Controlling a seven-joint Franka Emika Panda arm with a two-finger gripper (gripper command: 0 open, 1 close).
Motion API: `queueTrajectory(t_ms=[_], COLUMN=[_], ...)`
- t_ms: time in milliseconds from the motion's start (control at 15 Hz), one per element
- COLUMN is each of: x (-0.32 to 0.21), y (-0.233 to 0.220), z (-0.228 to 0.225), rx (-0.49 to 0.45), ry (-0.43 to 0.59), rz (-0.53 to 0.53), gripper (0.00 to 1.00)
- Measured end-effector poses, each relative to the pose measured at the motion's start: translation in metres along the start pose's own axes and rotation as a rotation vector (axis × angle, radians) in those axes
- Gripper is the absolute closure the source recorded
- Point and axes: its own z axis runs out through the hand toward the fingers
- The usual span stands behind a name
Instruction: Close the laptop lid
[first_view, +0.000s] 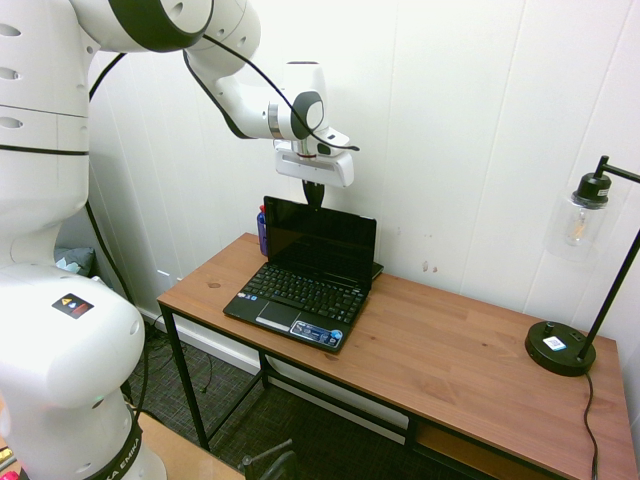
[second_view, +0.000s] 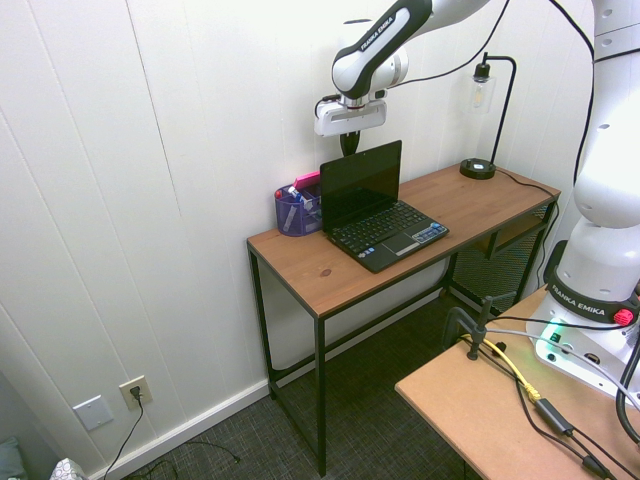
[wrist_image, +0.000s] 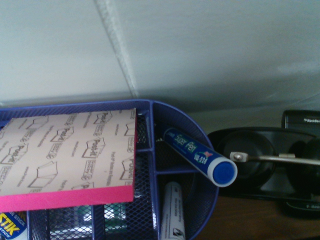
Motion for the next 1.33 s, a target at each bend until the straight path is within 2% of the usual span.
queueTrajectory(t_ms=[600, 1000, 1333], x=[-0.027, -0.043, -0.043], y=[0.056, 0.108, 0.13], z=[0.006, 0.052, 0.091], rx=[-0.047, -0.137, -0.187], ry=[-0.029, -0.089, -0.132], rz=[0.052, 0.087, 0.106], gripper=[1.0, 1.0, 1.0])
